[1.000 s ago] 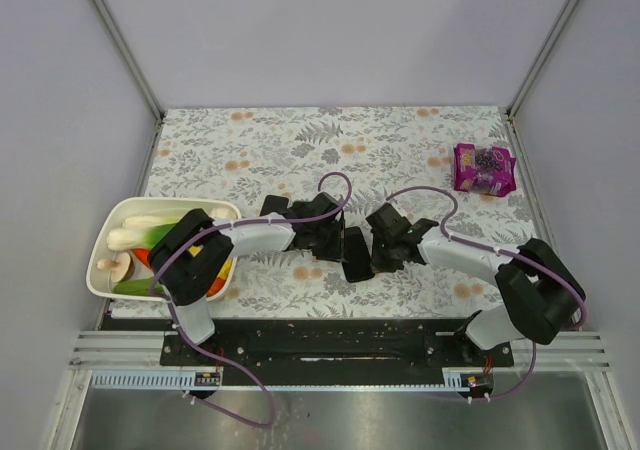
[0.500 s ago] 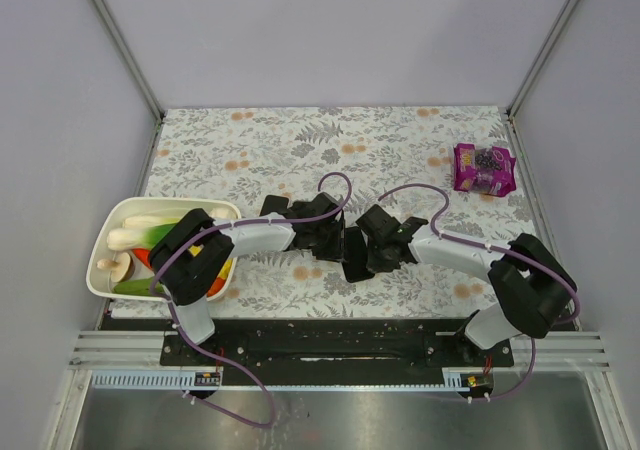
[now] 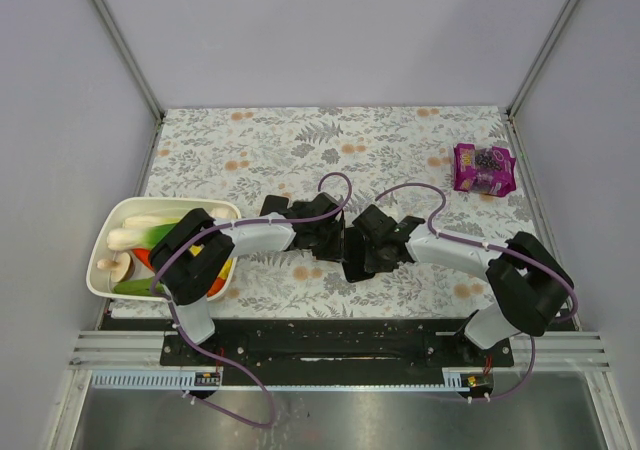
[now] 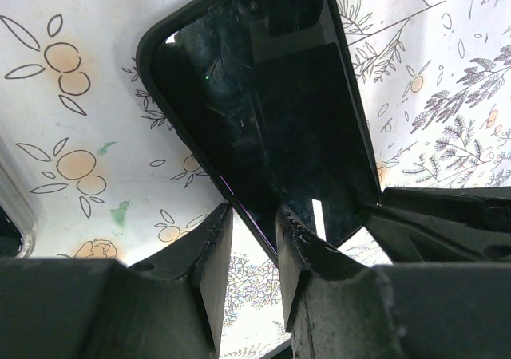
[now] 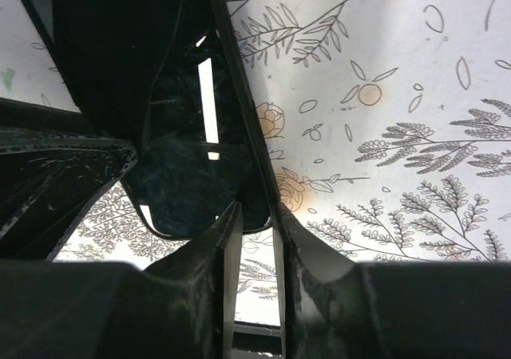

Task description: Put the phone into the phone case

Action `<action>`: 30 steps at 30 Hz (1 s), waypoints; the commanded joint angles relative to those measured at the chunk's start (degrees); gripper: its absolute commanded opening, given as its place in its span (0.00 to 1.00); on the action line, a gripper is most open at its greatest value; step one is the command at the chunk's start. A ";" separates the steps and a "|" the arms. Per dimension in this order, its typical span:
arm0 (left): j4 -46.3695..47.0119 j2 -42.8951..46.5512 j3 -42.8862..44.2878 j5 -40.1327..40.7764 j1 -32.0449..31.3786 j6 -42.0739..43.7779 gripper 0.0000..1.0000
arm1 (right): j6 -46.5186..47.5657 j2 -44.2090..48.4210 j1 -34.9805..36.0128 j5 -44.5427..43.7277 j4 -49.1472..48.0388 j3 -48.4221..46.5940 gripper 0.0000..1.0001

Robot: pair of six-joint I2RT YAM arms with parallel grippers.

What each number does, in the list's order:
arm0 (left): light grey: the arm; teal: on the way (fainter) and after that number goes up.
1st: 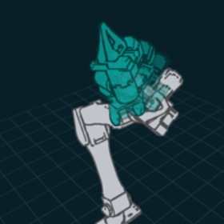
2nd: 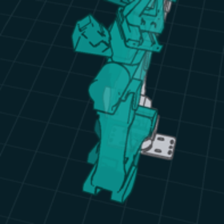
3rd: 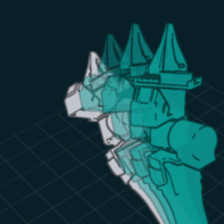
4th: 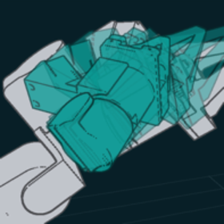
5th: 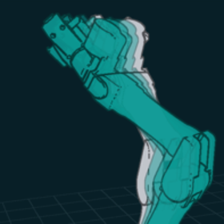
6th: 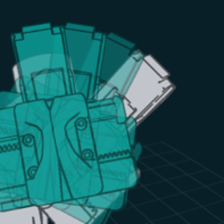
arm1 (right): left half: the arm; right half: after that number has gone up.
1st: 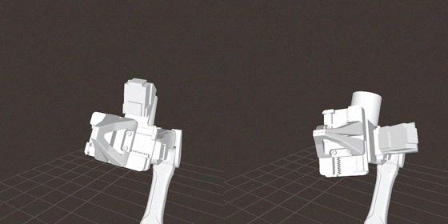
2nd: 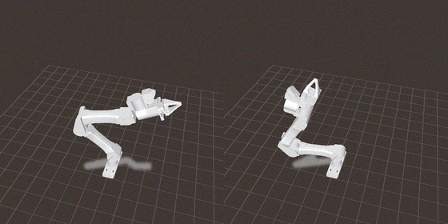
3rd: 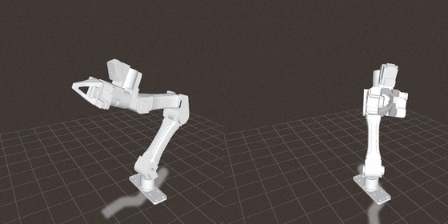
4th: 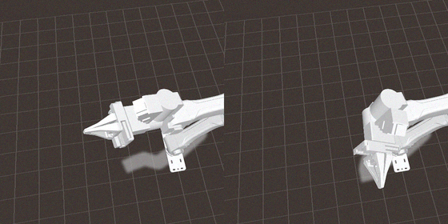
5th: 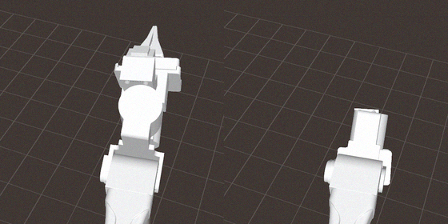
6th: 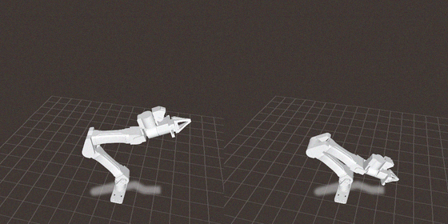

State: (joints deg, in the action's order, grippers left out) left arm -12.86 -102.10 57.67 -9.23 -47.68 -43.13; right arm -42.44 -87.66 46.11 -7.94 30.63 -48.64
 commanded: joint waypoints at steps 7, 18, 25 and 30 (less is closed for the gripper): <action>-0.85 -1.69 0.95 0.27 -0.57 0.86 0.32 | 2.61 1.70 -5.41 4.08 -2.77 2.50 0.45; -2.78 -1.78 2.45 1.06 -0.57 1.65 0.32 | 3.94 -1.81 -6.82 5.92 -4.35 1.35 0.39; -3.40 -2.31 3.24 1.15 -0.57 1.74 0.32 | 2.80 -3.57 -6.65 6.71 -5.67 5.66 0.31; -4.54 -3.19 4.73 1.68 -0.57 2.26 0.32 | 0.96 -6.64 -3.49 6.72 -6.81 6.28 0.29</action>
State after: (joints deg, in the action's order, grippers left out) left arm -16.14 -103.24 60.29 -9.19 -47.75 -42.28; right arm -39.90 -88.14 39.59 0.25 24.21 -45.71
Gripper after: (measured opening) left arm 0.321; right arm 0.304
